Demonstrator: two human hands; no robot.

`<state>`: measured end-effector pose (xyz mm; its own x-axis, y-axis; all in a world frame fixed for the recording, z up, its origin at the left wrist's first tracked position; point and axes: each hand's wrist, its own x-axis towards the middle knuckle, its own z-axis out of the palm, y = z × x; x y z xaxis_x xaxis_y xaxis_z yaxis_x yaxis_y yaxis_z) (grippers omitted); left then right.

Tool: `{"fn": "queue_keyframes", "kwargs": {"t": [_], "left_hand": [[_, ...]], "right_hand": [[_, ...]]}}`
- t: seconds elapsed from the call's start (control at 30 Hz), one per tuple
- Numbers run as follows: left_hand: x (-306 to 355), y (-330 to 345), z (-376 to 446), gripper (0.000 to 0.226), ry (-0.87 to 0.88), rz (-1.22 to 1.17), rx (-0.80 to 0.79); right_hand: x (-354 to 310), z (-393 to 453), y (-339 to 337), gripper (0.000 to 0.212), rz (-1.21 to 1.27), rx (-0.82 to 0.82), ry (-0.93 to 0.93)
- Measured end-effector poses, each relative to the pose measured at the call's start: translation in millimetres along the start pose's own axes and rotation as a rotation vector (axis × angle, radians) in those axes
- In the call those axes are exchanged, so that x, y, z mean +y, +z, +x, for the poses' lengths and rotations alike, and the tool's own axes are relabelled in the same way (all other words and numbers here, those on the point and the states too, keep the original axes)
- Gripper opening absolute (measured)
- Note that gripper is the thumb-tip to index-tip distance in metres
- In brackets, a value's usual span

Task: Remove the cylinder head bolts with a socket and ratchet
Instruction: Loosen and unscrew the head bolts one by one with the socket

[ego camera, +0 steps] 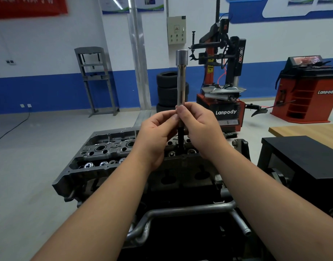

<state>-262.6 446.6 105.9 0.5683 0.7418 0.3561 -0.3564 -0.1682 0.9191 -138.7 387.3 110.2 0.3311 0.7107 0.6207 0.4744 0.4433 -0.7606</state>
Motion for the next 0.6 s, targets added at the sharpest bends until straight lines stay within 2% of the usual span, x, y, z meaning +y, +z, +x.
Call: {"fn": "queue_keyframes", "kwargs": {"t": [0.1, 0.23, 0.33, 0.5, 0.6], "left_hand": [[0.2, -1.0, 1.2, 0.015, -0.021, 0.002, 0.006], [0.9, -0.4, 0.5, 0.024, -0.018, 0.03, 0.034], [-0.3, -0.3, 0.9, 0.011, -0.013, 0.04, 0.028], [1.2, 0.7, 0.9, 0.017, -0.025, 0.002, 0.001], [1.2, 0.5, -0.4, 0.011, -0.009, 0.032, 0.029]], "right_hand": [[-2.1, -0.9, 0.5, 0.023, 0.012, -0.006, -0.031], [-1.9, -0.6, 2.3, 0.014, 0.046, -0.017, -0.018], [-1.1, -0.4, 1.3, 0.013, 0.022, 0.008, -0.01], [-2.1, -0.3, 0.0, 0.023, 0.032, -0.006, 0.002], [-1.7, -0.8, 1.5, 0.018, 0.059, -0.023, -0.002]]}}
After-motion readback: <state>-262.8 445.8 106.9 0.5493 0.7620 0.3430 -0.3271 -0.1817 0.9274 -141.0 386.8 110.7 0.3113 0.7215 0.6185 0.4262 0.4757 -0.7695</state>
